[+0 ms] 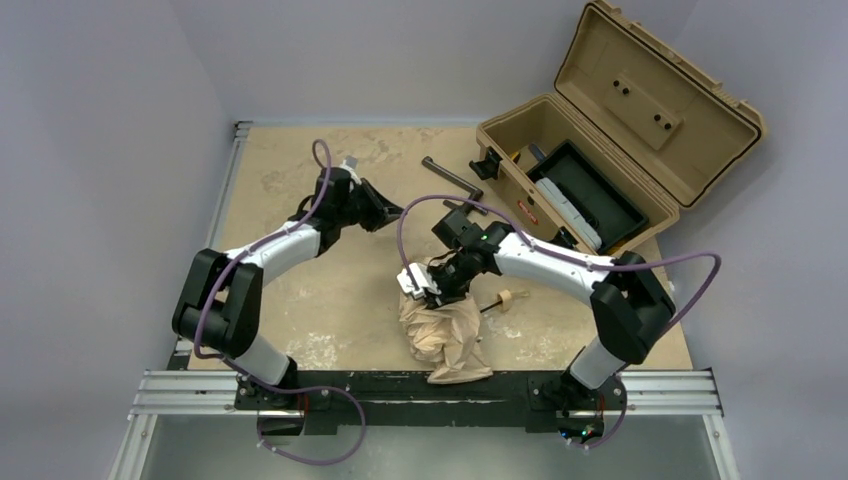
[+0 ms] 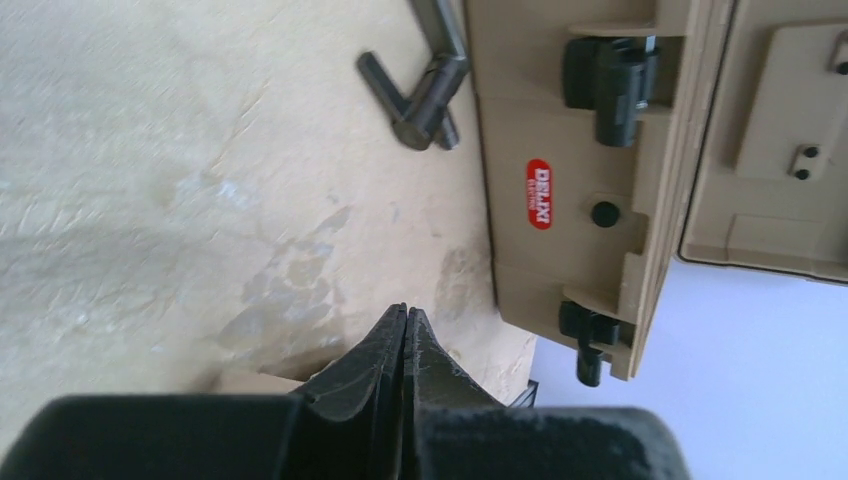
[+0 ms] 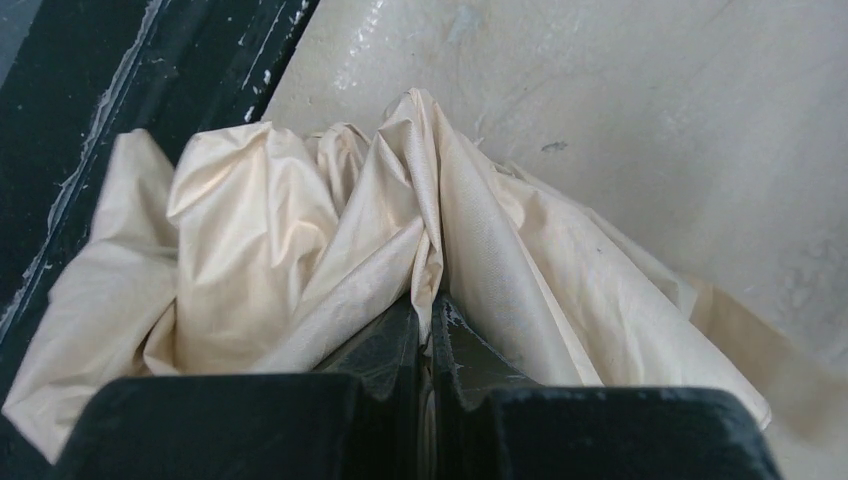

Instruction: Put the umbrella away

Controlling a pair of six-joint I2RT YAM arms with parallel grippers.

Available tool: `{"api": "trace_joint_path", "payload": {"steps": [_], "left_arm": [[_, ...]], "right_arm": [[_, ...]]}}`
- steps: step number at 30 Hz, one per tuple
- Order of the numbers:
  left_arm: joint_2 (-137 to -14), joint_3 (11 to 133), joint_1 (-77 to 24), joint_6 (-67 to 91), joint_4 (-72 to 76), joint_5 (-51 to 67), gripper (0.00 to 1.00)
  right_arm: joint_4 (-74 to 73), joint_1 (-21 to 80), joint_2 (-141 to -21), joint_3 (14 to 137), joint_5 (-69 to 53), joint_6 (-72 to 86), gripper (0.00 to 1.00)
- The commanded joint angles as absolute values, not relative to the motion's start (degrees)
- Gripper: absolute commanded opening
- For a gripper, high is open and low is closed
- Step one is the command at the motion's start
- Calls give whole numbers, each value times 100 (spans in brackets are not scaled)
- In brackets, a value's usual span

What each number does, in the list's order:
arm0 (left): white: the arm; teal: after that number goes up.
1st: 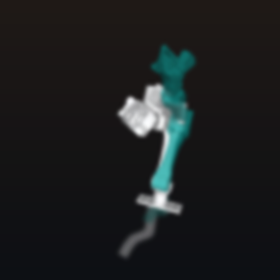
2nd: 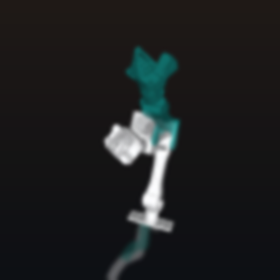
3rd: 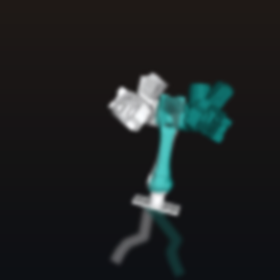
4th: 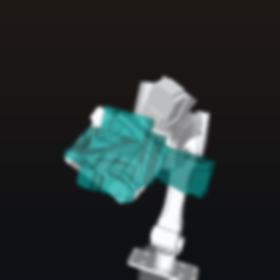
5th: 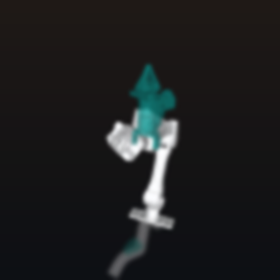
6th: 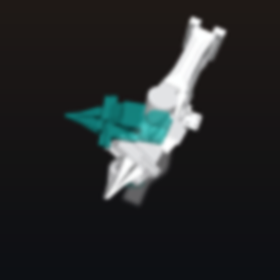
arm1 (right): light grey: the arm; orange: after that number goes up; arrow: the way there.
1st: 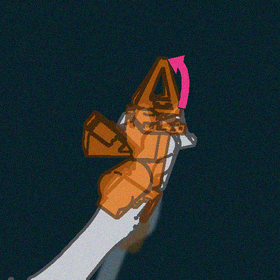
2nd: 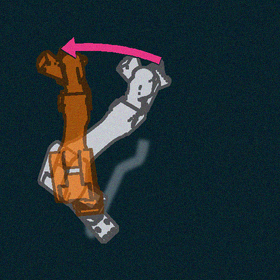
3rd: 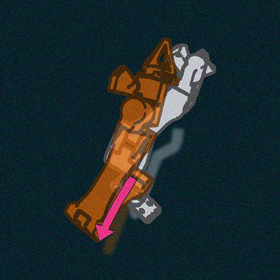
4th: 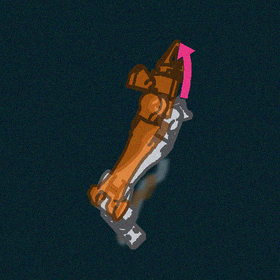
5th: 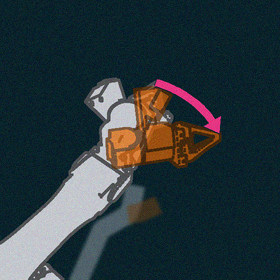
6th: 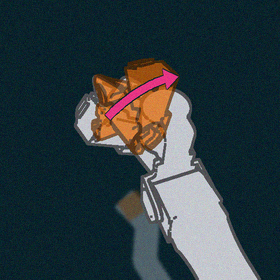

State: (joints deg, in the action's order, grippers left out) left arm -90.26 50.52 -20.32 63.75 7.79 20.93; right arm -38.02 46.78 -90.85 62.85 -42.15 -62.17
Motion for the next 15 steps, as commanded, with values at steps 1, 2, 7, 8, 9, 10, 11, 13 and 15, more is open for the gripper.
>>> {"api": "trace_joint_path", "payload": {"steps": [1,2,7,8,9,10,11,13,15], "left_arm": [[-9076,5498,-1951,6087,888,2424,0],[-9067,5505,-1951,6083,927,2482,0],[-8937,5335,-1925,6028,982,2569,0],[-8911,5295,-1913,6015,917,2544,0],[-8861,5259,-1896,5990,786,2489,0],[-8794,5214,-1878,5909,631,2399,0],[-8727,5192,-1873,5810,384,2227,0],[-8572,5146,-1872,5627,42,1977,0],[-8423,5030,-1872,5549,-271,1823,0]], "right_arm": [[-4128,4808,-9404,6602,-4014,-5956,0],[-4052,4808,-9515,6672,-3966,-5841,0],[-4106,4657,-10122,7104,-3988,-5709,0],[-4100,4639,-10161,7144,-3986,-5707,0],[-4080,4633,-10168,7146,-3965,-5712,0],[-4059,4628,-10157,7121,-3916,-5712,0],[-4045,4627,-10127,7073,-3884,-5716,0],[-4050,4628,-10047,6915,-3778,-5732,0],[-4063,4625,-9953,6720,-3723,-5781,0]]}}
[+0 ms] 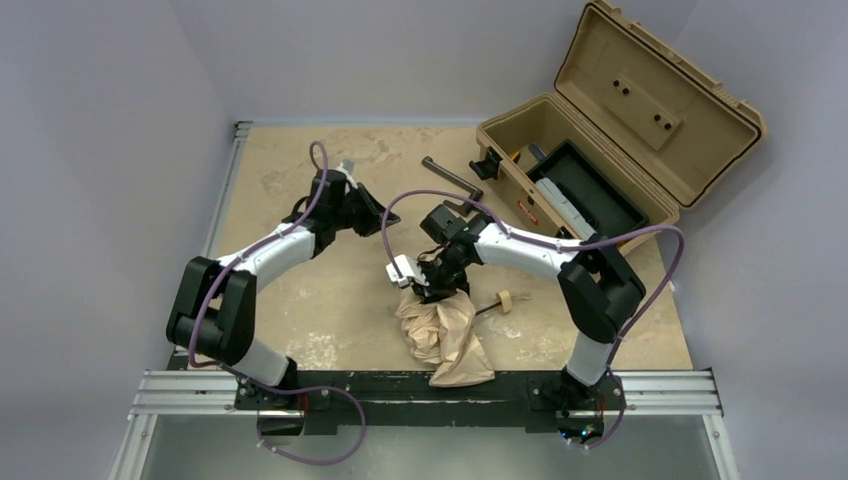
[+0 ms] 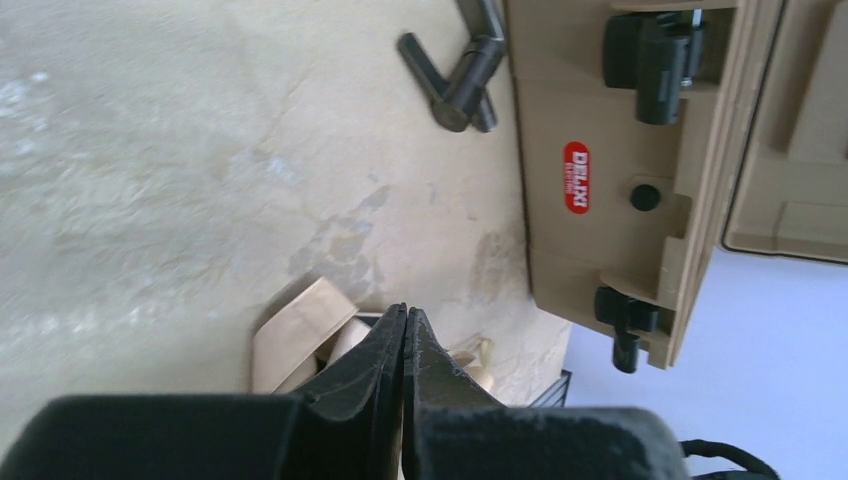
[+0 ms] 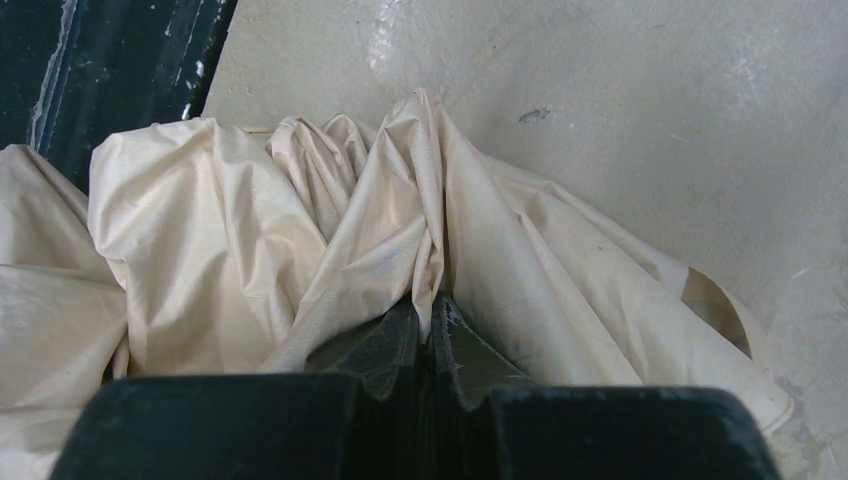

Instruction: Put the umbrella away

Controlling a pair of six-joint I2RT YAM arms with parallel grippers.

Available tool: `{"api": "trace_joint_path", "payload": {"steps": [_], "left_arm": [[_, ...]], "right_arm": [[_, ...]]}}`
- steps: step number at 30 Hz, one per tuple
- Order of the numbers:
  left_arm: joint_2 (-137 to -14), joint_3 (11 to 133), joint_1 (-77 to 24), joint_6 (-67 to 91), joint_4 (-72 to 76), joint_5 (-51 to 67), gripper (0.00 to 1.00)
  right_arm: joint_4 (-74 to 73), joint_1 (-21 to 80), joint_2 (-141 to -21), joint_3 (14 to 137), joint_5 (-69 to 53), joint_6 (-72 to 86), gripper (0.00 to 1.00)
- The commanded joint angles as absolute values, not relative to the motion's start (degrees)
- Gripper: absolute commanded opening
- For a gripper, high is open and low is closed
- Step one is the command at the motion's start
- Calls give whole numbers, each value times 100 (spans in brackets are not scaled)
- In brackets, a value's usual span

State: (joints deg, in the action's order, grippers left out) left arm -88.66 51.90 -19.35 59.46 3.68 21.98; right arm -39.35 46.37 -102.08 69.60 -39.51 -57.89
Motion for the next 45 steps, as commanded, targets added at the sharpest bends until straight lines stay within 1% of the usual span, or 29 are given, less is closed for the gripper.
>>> {"api": "trace_joint_path", "payload": {"steps": [1,4,5,7,8,10,13,17,18,20,23,25,28,30,33,36,41,45], "left_arm": [[-8358,4971,-1880,5539,-327,1824,0],[-8257,4785,-1961,5525,-445,1960,0],[-8264,4786,-2035,5492,-588,2008,4],[-8326,4783,-2184,5382,-793,2117,18],[-8372,4776,-2260,5342,-877,2155,23],[-8401,4693,-2406,5271,-889,2230,31],[-8411,4529,-2583,5248,-740,2274,35],[-8414,4367,-2678,5256,-552,2291,36],[-8419,4353,-2678,5248,-541,2306,36],[-8408,4352,-2681,5187,-581,2304,36],[-8350,4360,-2681,5064,-660,2267,36],[-8253,4368,-2679,4996,-732,2167,36],[-8063,4375,-2680,4893,-865,2019,37],[-7892,4371,-2680,4824,-957,1899,37],[-7561,4316,-2676,4718,-1018,1751,38],[-7209,4253,-2665,4630,-1046,1623,39],[-6623,4160,-2646,4451,-1026,1541,40],[-6572,4136,-2652,4425,-821,2130,40]], "right_arm": [[-4006,4623,-9852,6611,-3712,-5785,0],[-3684,4623,-9336,6186,-3850,-5919,0],[-3534,4623,-9124,6046,-3935,-5998,0],[-3215,4624,-8721,5781,-4074,-6176,0],[-3022,4619,-8568,5676,-4122,-6221,0],[-2906,4624,-8389,5550,-4142,-6413,0],[-2878,4623,-8378,5495,-4078,-6435,0],[-3107,4623,-8667,5572,-3967,-6370,0],[-3126,4623,-8727,5583,-3907,-6289,1],[-3262,4623,-8943,5667,-3718,-6077,10],[-3392,4623,-9243,5771,-3479,-5826,30],[-3364,4625,-9285,5814,-3443,-5640,42],[-3406,4623,-9241,6135,-3523,-5327,53],[-3554,4623,-9193,6503,-3604,-5158,57],[-3885,4626,-9083,7046,-3801,-5081,69],[-4220,4627,-8904,7403,-3934,-5107,74],[-4710,4623,-8285,7444,-4022,-5403,76],[-5379,4623,-7213,6898,-4535,-6854,77]]}}
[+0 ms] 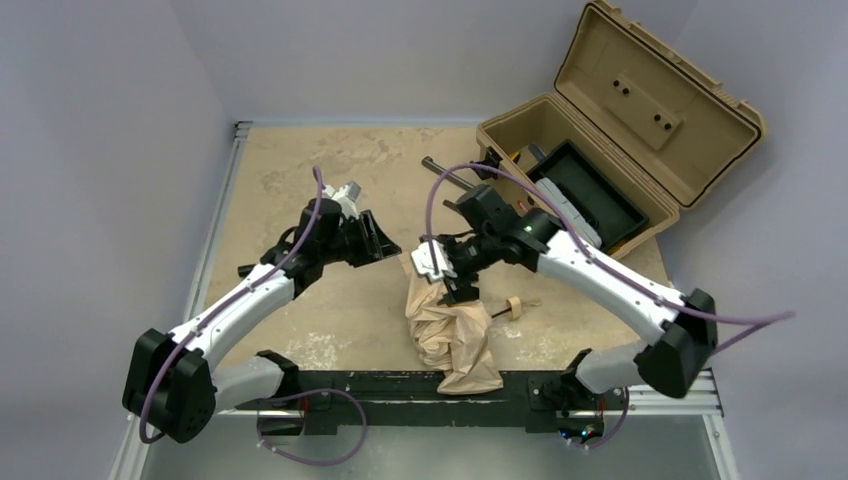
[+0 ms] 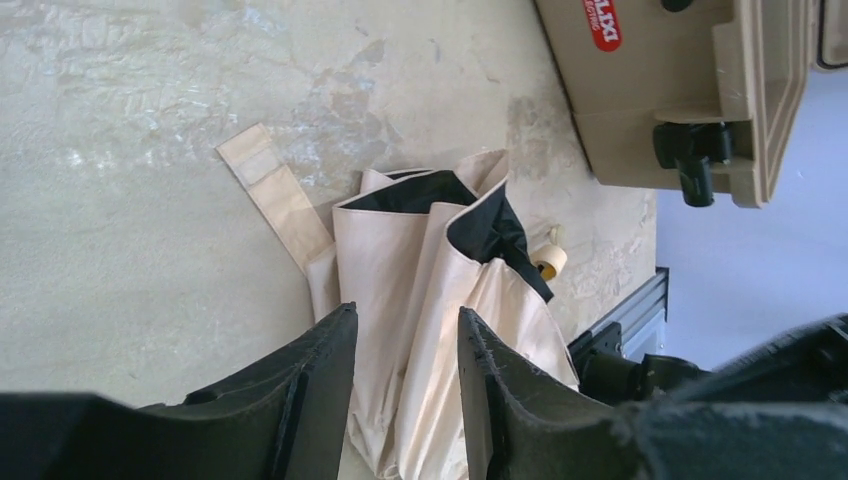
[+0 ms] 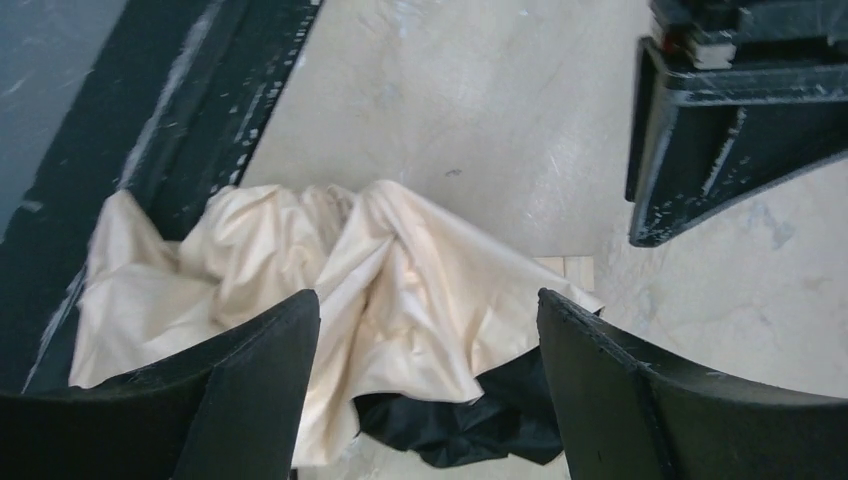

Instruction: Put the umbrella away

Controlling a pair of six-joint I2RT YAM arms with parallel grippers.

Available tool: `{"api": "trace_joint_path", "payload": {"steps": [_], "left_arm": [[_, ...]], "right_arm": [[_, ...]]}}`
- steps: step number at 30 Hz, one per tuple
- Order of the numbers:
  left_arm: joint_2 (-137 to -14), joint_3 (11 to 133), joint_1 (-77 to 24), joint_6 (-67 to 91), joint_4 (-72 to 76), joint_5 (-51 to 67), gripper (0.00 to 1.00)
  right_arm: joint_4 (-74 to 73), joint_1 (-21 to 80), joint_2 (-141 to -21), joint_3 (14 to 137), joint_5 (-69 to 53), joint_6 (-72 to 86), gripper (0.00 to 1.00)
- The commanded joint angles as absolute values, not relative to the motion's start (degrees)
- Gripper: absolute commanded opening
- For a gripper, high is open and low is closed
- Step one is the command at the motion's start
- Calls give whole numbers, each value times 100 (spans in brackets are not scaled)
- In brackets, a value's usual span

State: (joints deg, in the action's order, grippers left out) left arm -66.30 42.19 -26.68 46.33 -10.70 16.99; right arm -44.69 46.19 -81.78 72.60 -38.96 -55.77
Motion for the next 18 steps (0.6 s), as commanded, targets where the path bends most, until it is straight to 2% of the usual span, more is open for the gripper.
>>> {"api": "trace_joint_path", "payload": {"steps": [1,3,4,5,9,18], "left_arm": [[-6627,4131,-2691,4429,-731,2292,40],[-6820,4193,-2806,4417,-669,2468,40],[-6940,4256,-2886,4394,-709,2485,40],[-7103,4315,-2960,4360,-727,2506,40],[-7640,4438,-3155,4429,-589,2393,39],[-8550,4463,-3461,4530,-89,2577,35]], "right_arm": [[-5532,4623,-6961,6686,-4664,-7172,81],[-5789,4625,-6783,6357,-4839,-7346,84],[-5761,4632,-6729,6111,-4858,-7367,94],[-5582,4649,-6619,5855,-4808,-7301,98],[-4533,5047,-6342,5256,-3839,-6413,99],[-3188,6220,-6191,4196,-1822,-5889,99]]}}
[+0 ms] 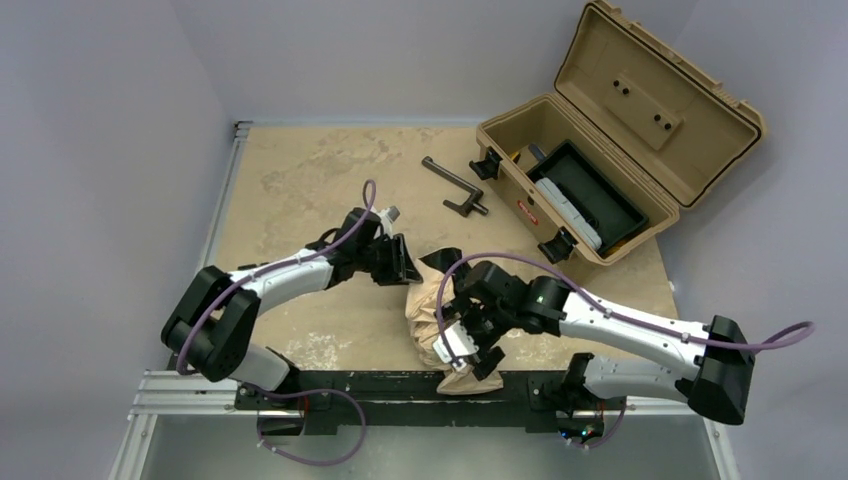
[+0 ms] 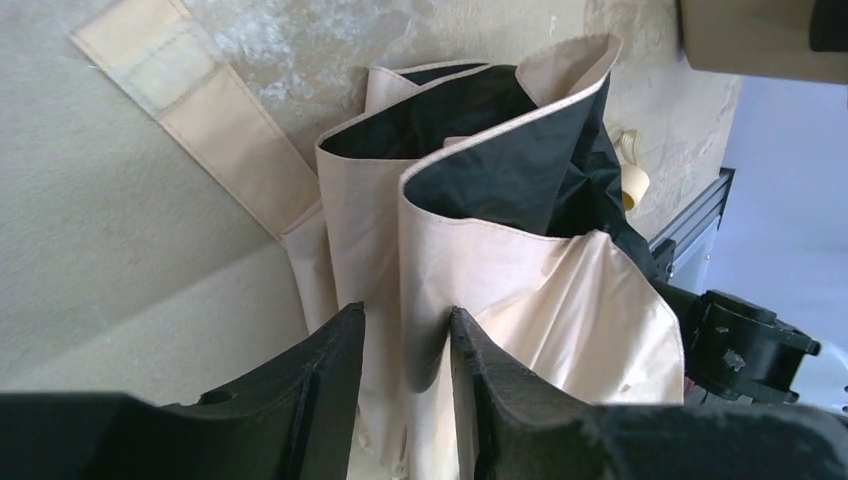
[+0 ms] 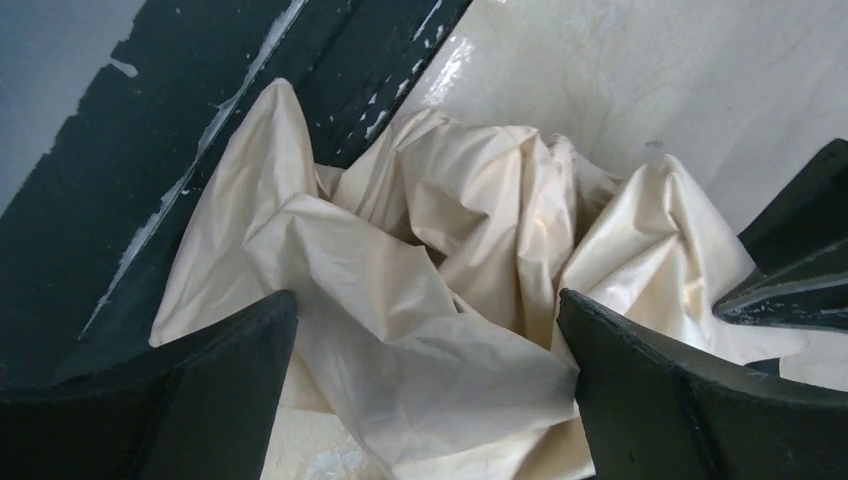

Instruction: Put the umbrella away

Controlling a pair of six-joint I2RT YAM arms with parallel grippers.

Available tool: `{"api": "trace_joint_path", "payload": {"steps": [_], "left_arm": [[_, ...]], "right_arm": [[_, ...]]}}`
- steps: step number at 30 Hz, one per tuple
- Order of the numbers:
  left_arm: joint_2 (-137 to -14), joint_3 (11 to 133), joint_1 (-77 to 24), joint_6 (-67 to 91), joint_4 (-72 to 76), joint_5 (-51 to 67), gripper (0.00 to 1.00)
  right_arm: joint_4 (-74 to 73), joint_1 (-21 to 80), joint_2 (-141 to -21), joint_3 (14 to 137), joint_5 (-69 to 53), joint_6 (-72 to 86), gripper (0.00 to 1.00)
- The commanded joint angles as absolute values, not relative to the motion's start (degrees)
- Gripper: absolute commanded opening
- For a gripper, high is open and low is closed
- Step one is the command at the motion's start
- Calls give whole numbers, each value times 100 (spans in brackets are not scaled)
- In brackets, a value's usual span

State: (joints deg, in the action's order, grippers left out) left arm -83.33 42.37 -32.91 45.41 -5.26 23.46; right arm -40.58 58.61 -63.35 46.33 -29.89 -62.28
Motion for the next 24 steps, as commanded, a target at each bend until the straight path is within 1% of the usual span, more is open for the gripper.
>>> {"api": "trace_joint_path", "payload": {"steps": [1,7,10,11,13,16,19,22,23,24], "left_arm": [[-8639,4502,-3515,4523,-92,2602,34],[-9060,4563,-3643,4567,-88,2641,27],[-9138,4572,-3646,4559,-144,2651,23],[-9194,4587,-3648,4556,-155,2682,21],[-9334,4669,-3650,4512,-226,2750,18],[-9564,4904,-3649,4351,-550,2777,16],[-9778,5265,-3639,4115,-994,2728,15],[-10062,5765,-3631,3897,-1542,2621,13],[-10143,5825,-3634,3857,-1648,2596,13],[-10208,5913,-3632,3836,-1728,2560,13]], "right_arm": [[-3028,6295,-6196,4073,-1620,-5855,99],[-2008,6790,-6619,3479,-428,-5785,97],[-1236,6803,-7047,3324,87,-5676,90],[-961,6803,-7194,3320,172,-5648,87],[-426,6803,-7489,3377,254,-5484,74],[115,6748,-7894,3593,712,-5378,57],[636,6473,-8110,3806,946,-5504,49],[976,6071,-8448,4106,1039,-5760,32],[1032,5911,-8575,4196,1007,-5833,30],[991,5692,-8688,4340,908,-5866,29]]}}
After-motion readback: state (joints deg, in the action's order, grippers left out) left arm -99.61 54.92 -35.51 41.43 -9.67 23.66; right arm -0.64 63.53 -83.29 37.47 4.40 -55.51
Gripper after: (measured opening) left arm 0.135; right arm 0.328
